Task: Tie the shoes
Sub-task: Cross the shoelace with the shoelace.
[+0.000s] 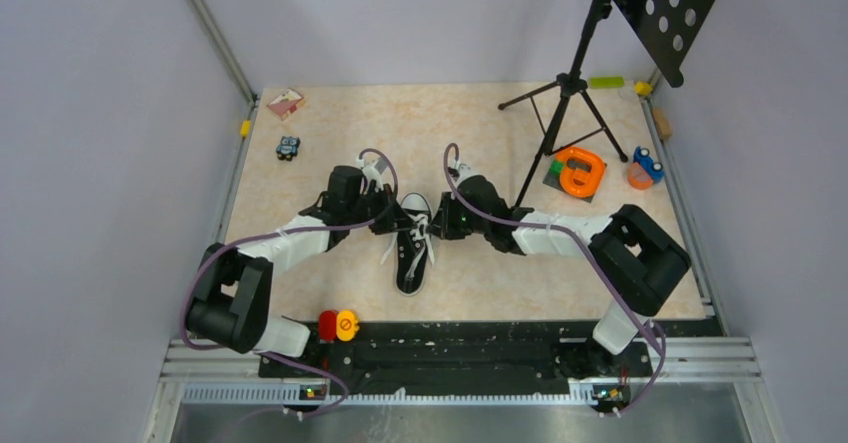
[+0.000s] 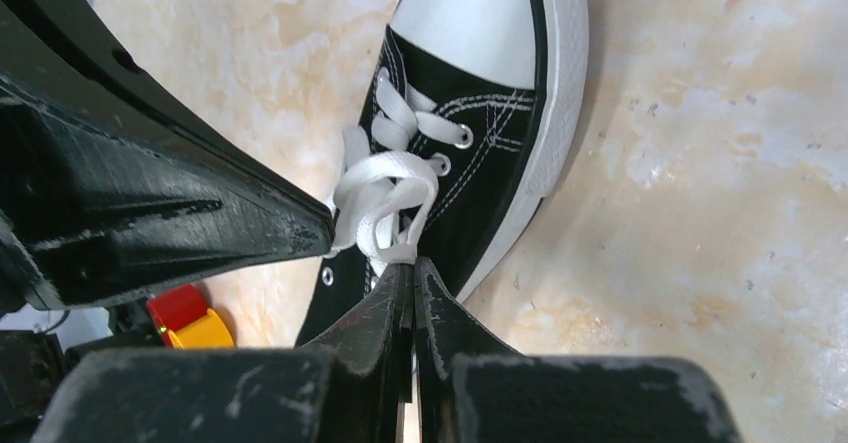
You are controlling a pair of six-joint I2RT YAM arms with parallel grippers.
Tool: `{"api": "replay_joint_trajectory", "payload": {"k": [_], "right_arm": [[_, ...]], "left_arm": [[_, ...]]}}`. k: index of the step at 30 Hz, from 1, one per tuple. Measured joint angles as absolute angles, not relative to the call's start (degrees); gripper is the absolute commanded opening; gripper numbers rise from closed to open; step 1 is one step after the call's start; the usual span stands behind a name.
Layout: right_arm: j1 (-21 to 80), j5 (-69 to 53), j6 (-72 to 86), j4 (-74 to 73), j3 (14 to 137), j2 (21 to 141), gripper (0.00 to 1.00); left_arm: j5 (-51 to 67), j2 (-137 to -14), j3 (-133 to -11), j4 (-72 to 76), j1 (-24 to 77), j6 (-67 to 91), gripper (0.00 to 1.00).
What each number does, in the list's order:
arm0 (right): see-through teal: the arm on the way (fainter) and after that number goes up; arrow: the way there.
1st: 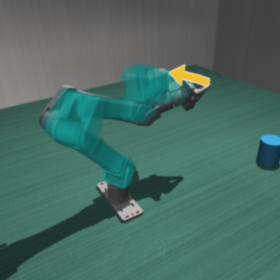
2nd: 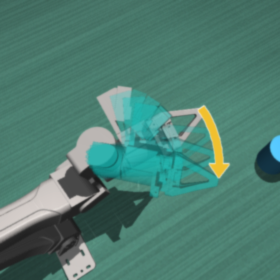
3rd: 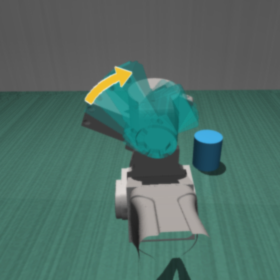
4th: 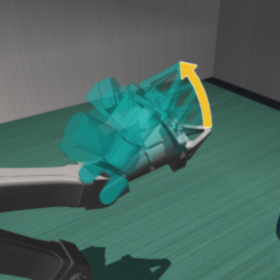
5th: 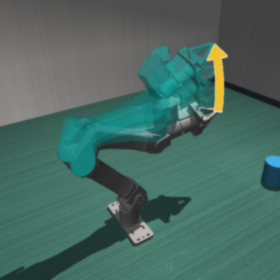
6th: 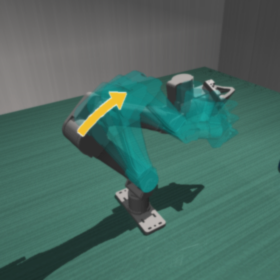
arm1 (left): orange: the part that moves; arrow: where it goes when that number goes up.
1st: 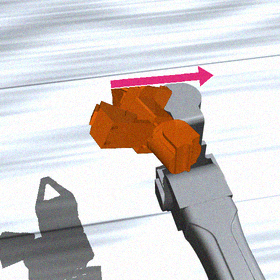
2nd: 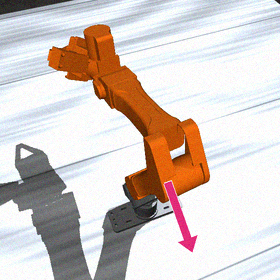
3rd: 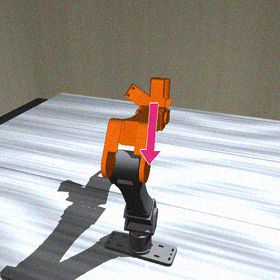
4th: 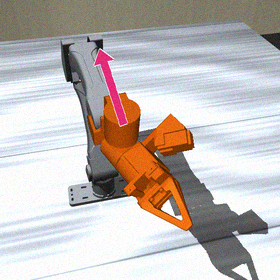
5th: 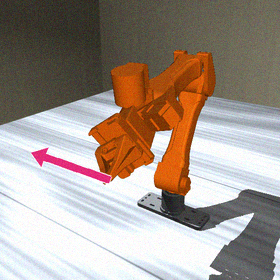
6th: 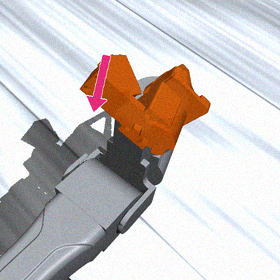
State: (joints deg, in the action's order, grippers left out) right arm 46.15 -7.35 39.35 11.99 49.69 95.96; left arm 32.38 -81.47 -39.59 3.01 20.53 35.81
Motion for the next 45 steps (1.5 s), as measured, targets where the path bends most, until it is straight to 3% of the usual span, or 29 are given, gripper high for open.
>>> {"api": "replay_joint_trajectory", "payload": {"k": [19, 45], "right_arm": [[45.56, -8.43, 40.07, 6.9, 56.29, 97.82, 0.0], [45.56, -12.38, 35.99, -1.39, 56.36, 96.71, 0.0]], "left_arm": [[32.77, -81.47, -39.59, 3.03, 20.51, 35.81, 0.0], [33.45, -81.47, -39.59, 3.03, 20.51, 35.83, 0.0]]}}
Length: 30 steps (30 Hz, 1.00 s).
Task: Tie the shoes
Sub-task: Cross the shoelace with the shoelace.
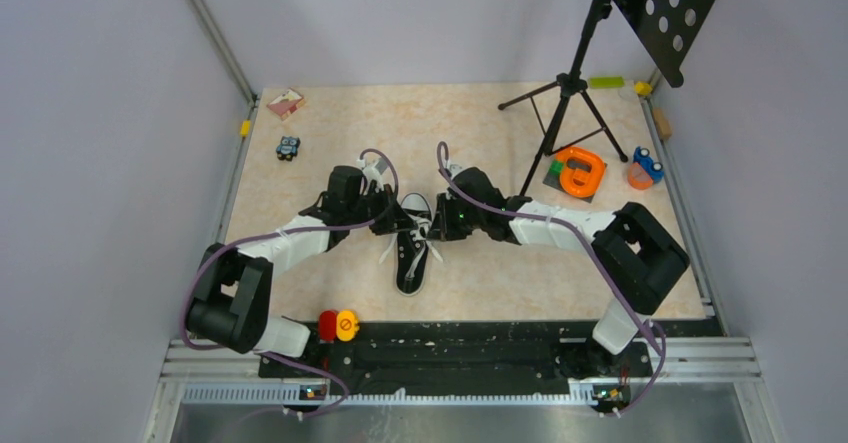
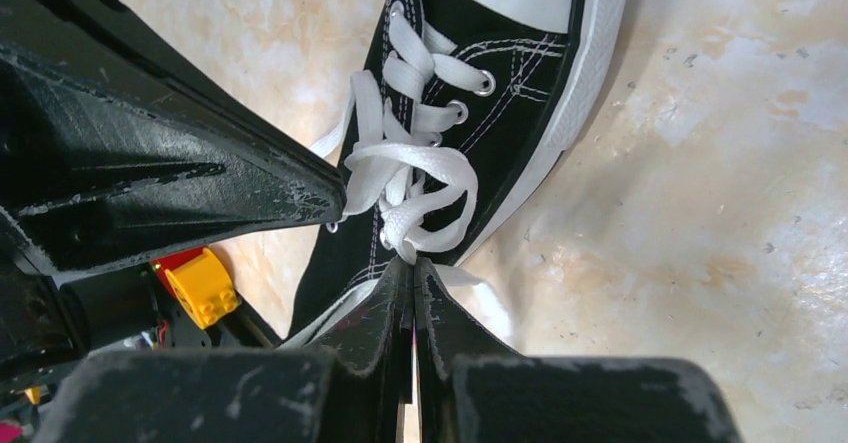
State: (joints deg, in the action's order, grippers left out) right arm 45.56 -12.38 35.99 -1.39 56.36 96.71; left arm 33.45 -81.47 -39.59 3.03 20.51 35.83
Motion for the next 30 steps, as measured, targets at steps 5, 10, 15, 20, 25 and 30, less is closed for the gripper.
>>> {"api": "replay_joint_trajectory", "payload": {"k": [5, 10, 15, 20, 25, 30], "right_arm": [[45.63, -14.28, 34.92, -3.03, 56.71, 96.53, 0.0], [45.71, -14.9, 34.28, -3.88, 57.91, 96.53, 0.0], [45.74, -14.74, 34.09, -4.34, 58.85, 96.71, 0.0], [45.67, -14.66, 34.04, -4.23, 61.39, 98.94, 0.0], [45.58, -14.61, 34.02, -4.84, 62.06, 100.68, 0.0], [45.56, -14.22, 34.02, -6.28, 62.06, 100.92, 0.0]], "left_arm": [[33.69, -81.47, -39.59, 3.03, 20.51, 35.83, 0.0], [34.17, -81.47, -39.59, 3.03, 20.51, 35.83, 0.0], [34.96, -81.21, -39.59, 2.94, 20.51, 35.81, 0.0], [35.03, -79.72, -39.59, 2.96, 20.51, 35.81, 0.0], [35.11, -78.89, -39.59, 2.96, 20.51, 35.79, 0.0], [35.14, -78.87, -39.57, 2.96, 20.51, 35.75, 0.0]]}}
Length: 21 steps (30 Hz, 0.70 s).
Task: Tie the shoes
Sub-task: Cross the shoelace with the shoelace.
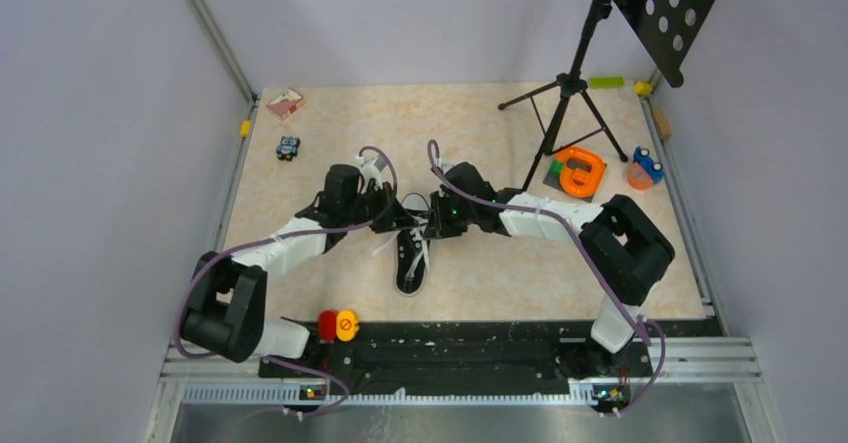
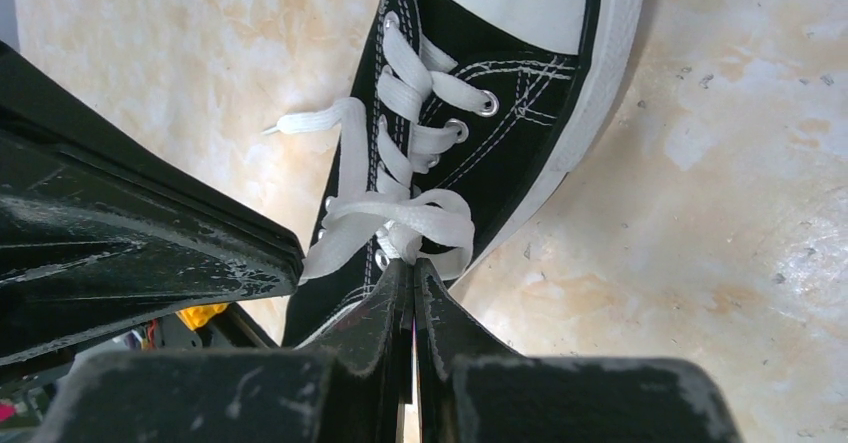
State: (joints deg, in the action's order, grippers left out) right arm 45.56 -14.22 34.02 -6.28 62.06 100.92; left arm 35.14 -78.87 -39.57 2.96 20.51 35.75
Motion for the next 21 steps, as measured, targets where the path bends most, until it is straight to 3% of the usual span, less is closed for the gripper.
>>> {"api": "replay_joint_trajectory", "payload": {"k": [21], "right_arm": [[44.05, -13.17, 33.32, -6.94, 62.06, 101.32, 0.0]], "left_arm": [[35.11, -76.73, -37.47, 2.52, 20.51, 35.31, 0.0]]}}
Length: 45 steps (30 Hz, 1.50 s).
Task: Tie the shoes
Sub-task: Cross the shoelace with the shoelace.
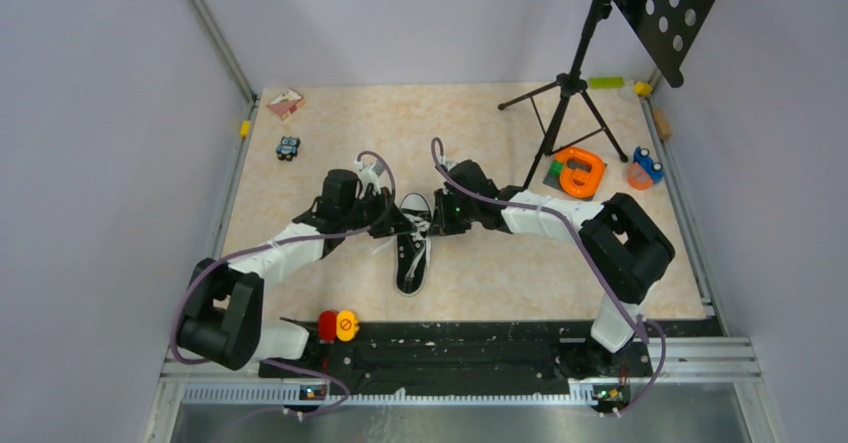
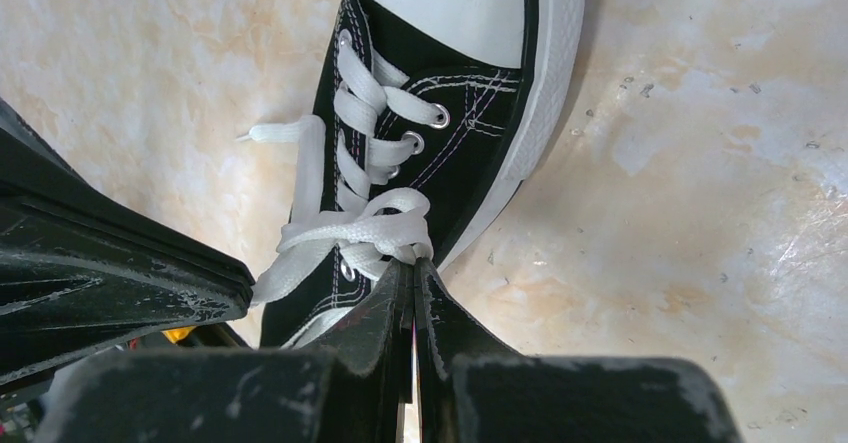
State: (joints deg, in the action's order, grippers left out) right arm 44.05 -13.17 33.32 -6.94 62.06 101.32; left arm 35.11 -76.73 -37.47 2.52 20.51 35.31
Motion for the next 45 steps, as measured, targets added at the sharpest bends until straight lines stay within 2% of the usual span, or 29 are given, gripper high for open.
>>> {"api": "replay_joint_trajectory", "payload": {"k": [23, 32, 38, 39, 41, 45], "right_arm": [[44.12, -13.17, 36.93, -8.19, 66.52, 105.08, 0.0], [44.88, -7.31, 39.81, -6.46, 66.11, 105.67, 0.0], [46.15, -4.19, 40.77, -10.48, 68.07, 106.3, 0.0], [46.28, -3.86, 40.77, -11.27, 68.79, 106.63, 0.01], [46.5, -3.16, 40.77, -12.29, 69.45, 106.91, 0.1], [46.65, -2.61, 41.17, -12.58, 68.97, 106.78, 0.13]], "left_arm": [[36.84, -76.49, -36.18, 4.82, 20.51, 36.36, 0.0], [36.93, -74.74, -35.88, 4.78, 20.51, 36.32, 0.0], [37.28, -74.72, -35.88, 4.78, 20.51, 36.32, 0.0], [37.3, -74.72, -35.88, 4.78, 20.51, 36.32, 0.0], [37.3, -74.72, -35.86, 4.78, 20.51, 36.32, 0.0], [37.43, -74.72, -35.83, 4.78, 20.51, 36.29, 0.0]]}}
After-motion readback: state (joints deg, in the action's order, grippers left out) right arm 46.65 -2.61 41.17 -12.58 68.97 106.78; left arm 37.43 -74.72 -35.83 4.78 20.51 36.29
